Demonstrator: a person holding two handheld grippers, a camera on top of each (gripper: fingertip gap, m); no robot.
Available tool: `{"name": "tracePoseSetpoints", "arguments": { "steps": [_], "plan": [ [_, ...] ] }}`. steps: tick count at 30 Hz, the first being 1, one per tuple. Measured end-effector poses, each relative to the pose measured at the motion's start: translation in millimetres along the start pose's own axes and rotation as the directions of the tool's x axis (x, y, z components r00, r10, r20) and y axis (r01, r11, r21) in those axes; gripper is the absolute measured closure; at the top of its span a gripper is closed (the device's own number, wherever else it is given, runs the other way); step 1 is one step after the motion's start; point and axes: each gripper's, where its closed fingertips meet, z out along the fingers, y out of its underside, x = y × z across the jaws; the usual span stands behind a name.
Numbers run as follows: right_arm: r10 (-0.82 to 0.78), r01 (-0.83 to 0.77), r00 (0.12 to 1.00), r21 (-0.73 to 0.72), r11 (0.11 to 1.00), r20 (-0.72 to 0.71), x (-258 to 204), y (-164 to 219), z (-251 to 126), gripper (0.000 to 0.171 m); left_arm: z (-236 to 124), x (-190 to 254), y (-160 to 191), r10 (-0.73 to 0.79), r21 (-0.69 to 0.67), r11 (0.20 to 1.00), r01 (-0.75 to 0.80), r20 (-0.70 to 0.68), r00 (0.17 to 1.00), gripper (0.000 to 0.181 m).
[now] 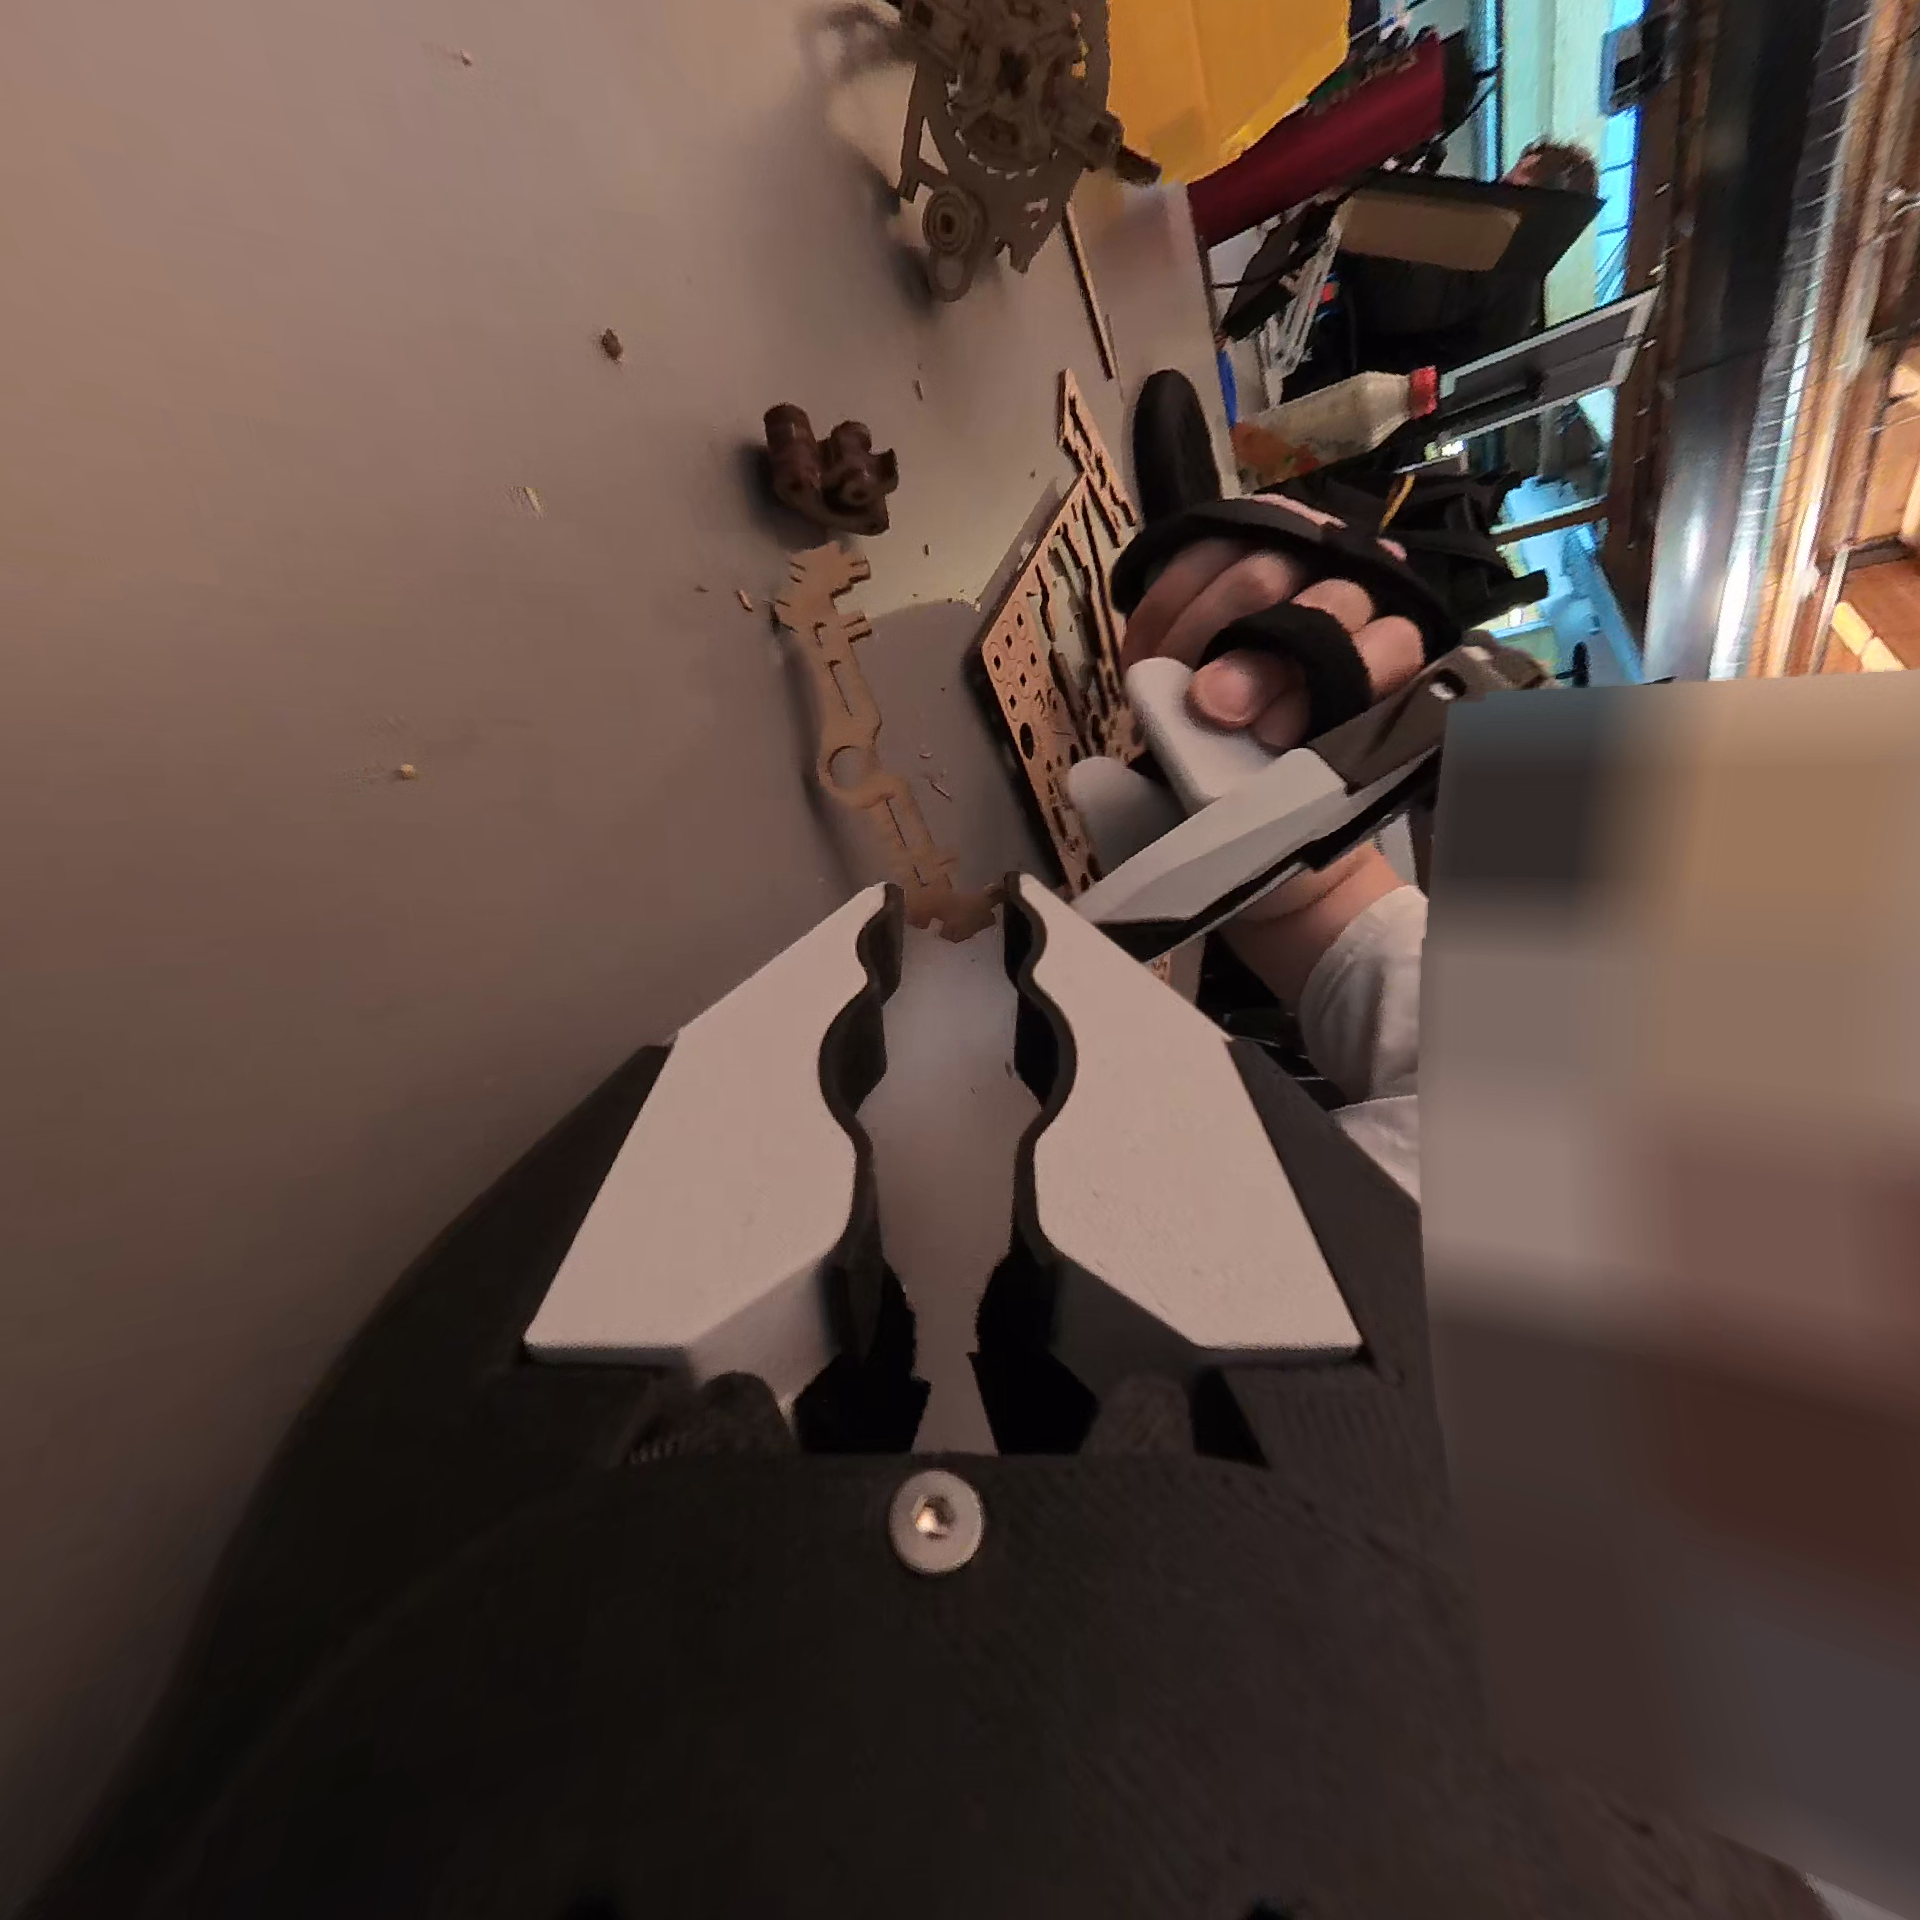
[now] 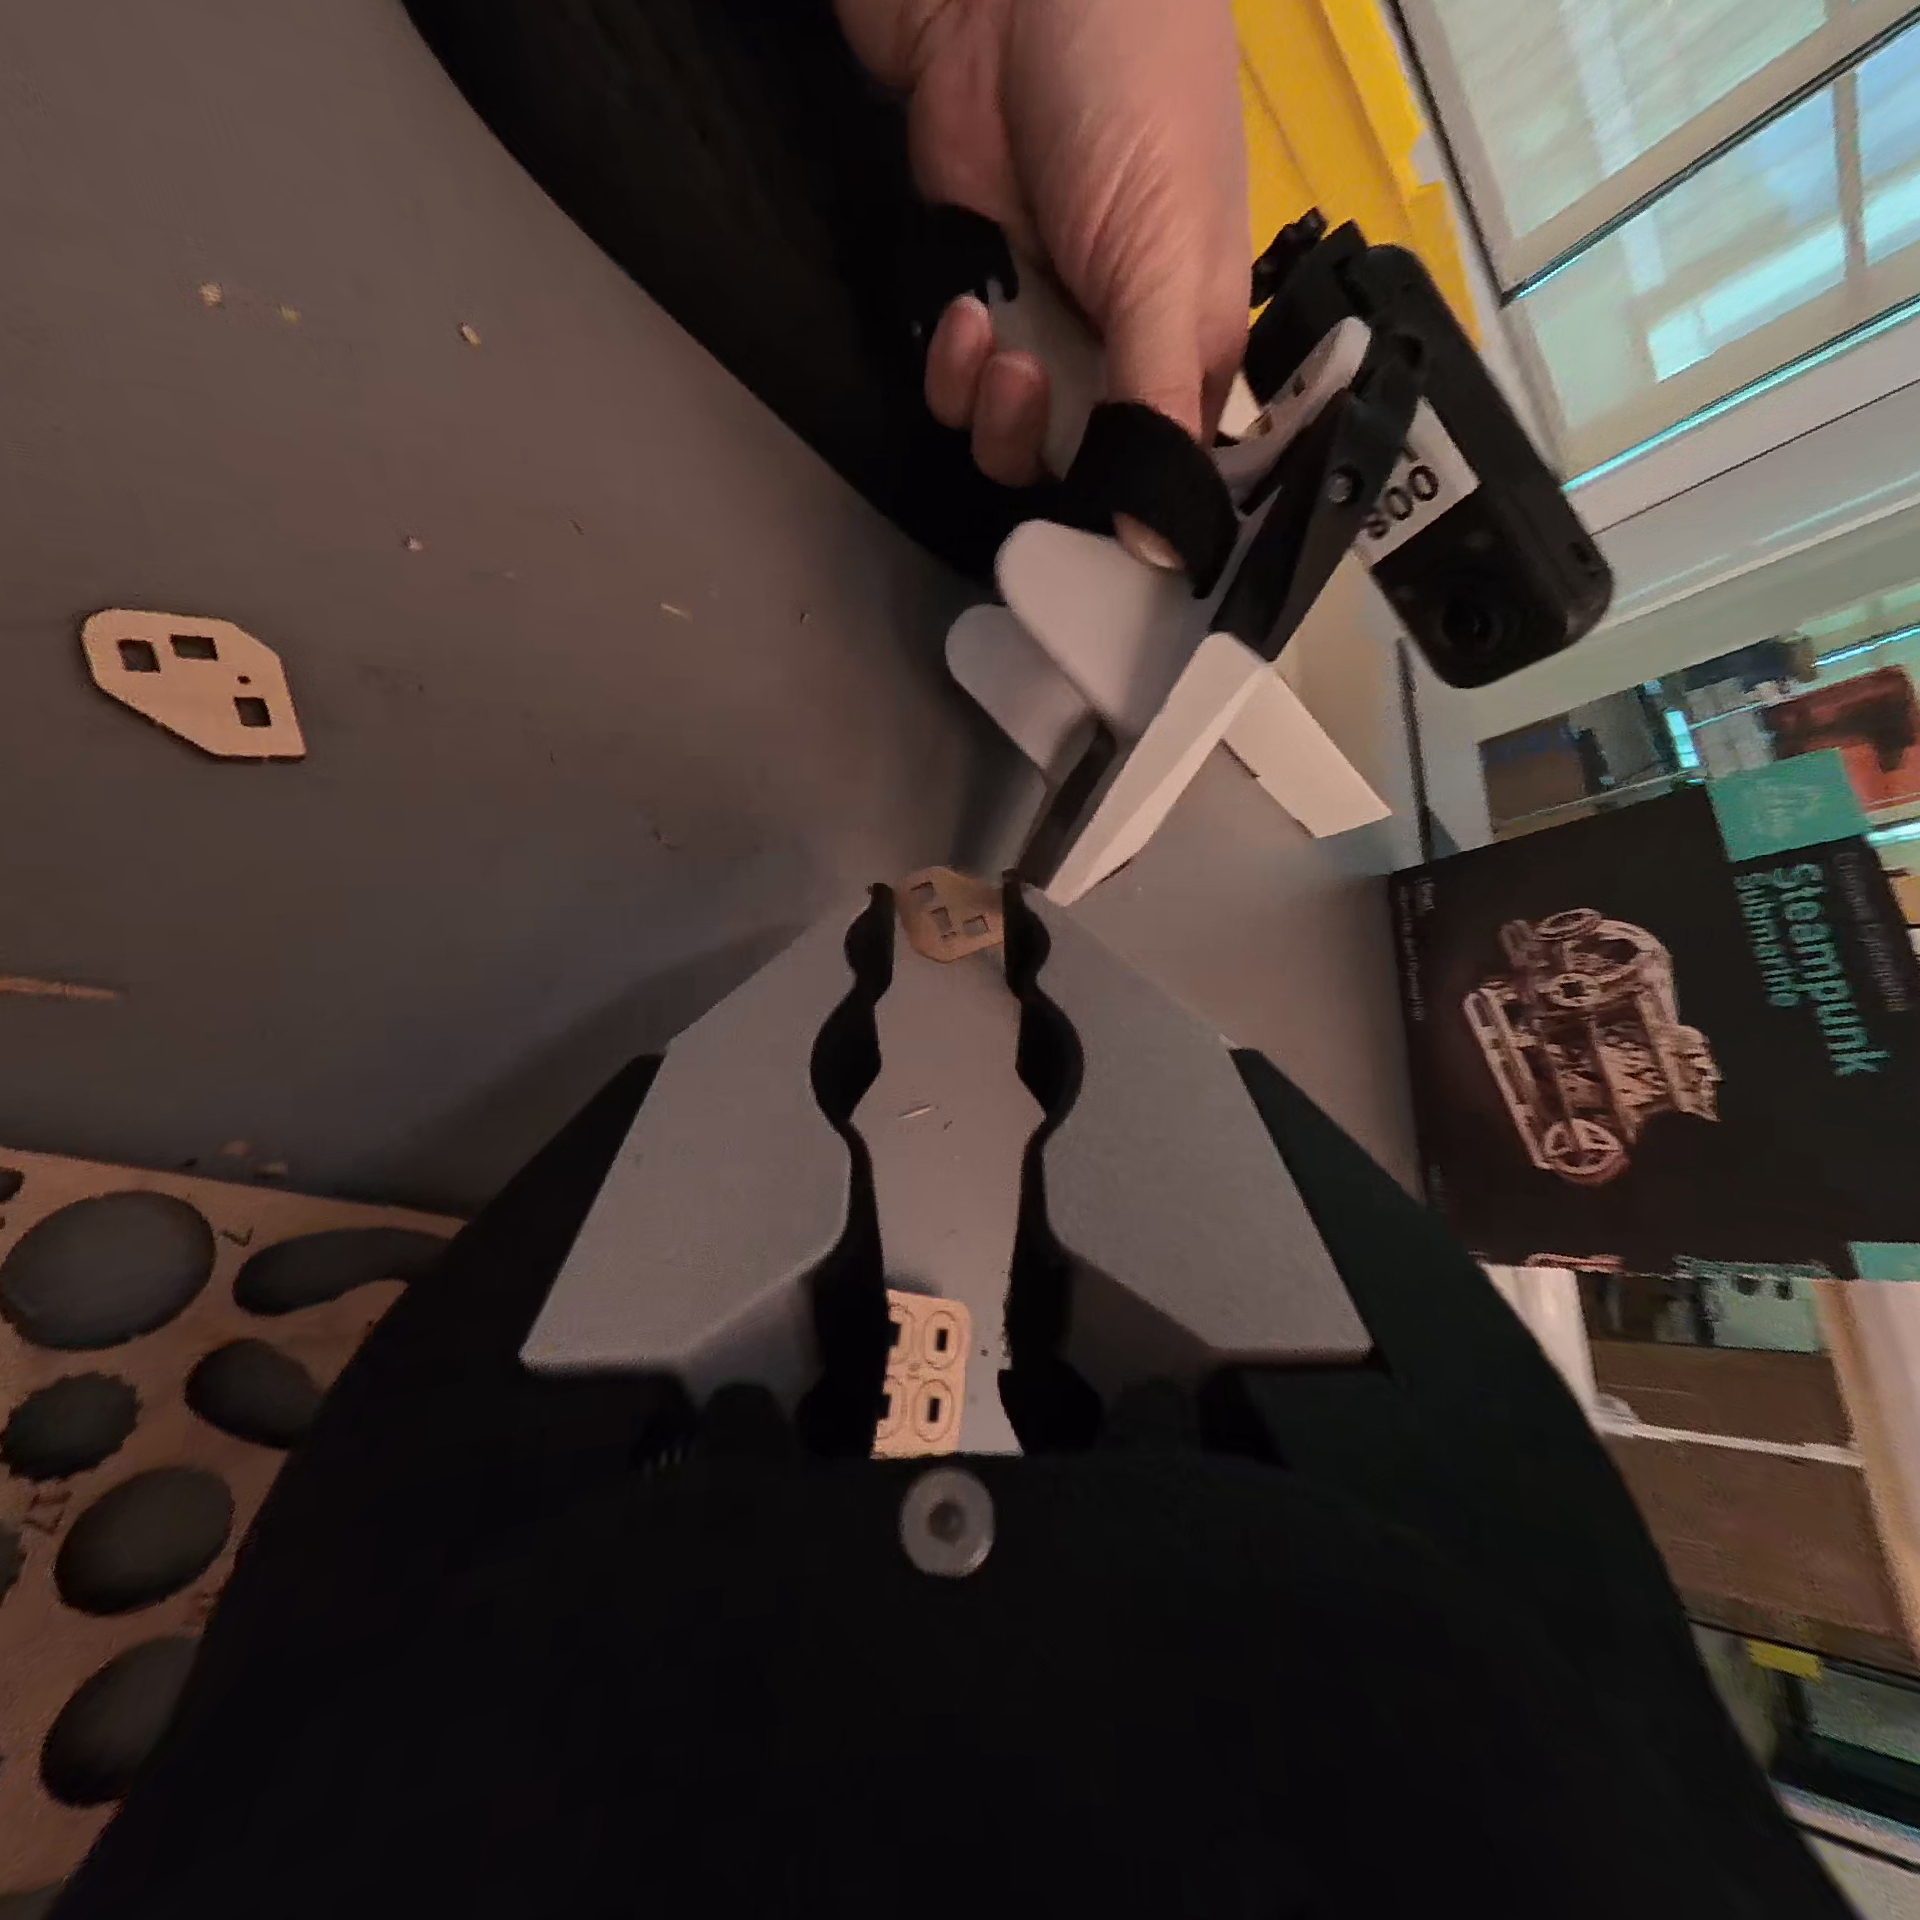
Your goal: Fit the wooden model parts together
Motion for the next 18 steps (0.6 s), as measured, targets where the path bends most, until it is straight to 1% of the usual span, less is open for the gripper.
{"name": "tracePoseSetpoints", "arguments": {
  "steps": [2,5,8,12,18],
  "plan": [
    [0.035,-0.034,0.999,-0.023,0.999,0.038,-5,5,4,0.151,-1,2,0,-0.014,-0.002,1.0,0.014,-0.028,0.999,0.164],
    [0.053,-0.051,0.998,-0.047,0.998,0.03,-2,10,7,0.151,1,4,5,-0.016,-0.028,1.0,0.015,-0.041,0.999,0.164],
    [0.128,-0.126,0.988,-0.03,0.992,0.082,-8,9,9,0.151,2,4,6,-0.011,-0.034,0.999,0.01,-0.036,0.999,0.164],
    [0.237,-0.235,0.967,-0.024,0.972,0.099,-5,10,10,0.151,2,4,8,-0.016,-0.045,0.999,0.014,-0.045,0.999,0.164],
    [0.327,-0.331,0.941,0.041,0.943,0.087,6,1,5,0.151,-3,17,3,-0.059,-0.013,0.998,0.058,-0.16,0.985,0.164]
  ]
}}
